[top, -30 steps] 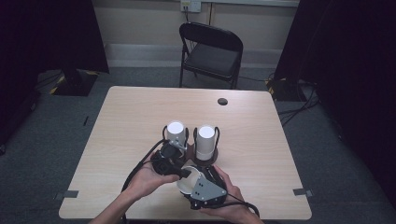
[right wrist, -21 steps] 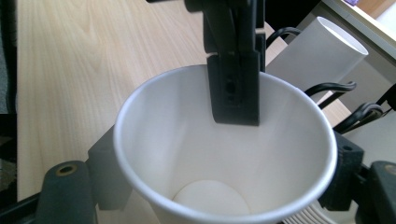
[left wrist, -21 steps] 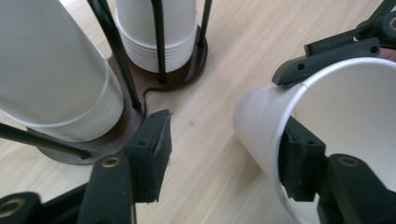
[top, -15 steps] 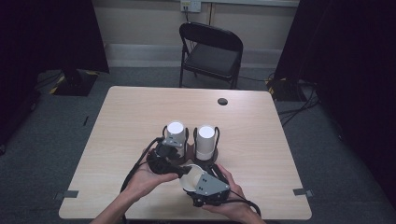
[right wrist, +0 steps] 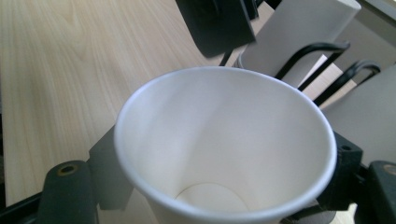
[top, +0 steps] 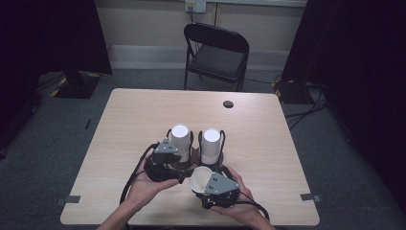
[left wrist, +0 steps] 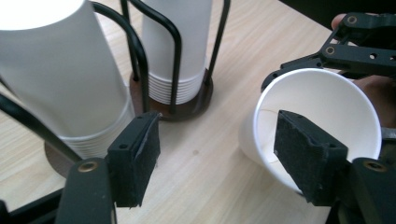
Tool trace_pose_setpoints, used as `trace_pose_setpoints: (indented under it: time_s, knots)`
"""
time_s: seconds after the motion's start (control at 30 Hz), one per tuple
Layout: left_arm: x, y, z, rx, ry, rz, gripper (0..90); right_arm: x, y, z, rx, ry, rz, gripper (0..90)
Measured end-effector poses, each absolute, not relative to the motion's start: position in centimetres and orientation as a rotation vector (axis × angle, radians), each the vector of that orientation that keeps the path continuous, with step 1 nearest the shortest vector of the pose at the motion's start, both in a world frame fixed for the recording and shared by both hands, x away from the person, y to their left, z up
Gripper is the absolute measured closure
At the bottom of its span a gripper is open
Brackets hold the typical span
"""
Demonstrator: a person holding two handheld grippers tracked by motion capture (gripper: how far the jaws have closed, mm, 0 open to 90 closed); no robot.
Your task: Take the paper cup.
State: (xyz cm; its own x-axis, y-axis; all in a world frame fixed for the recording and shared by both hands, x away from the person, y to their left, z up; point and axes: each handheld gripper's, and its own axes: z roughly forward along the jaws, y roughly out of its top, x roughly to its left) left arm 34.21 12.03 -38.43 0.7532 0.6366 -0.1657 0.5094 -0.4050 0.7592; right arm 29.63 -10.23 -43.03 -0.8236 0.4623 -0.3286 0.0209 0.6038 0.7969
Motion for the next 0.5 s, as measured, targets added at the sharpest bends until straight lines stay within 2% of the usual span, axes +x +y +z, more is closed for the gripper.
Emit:
trace_pose_setpoints:
  time_s: [0.5]
  knots:
    - [33.4, 13.8, -39.5, 2.029, 0.889, 0.192, 28.6, 30.6, -12.4, -42.7, 0.520, 2.322, 1.189, 23.3]
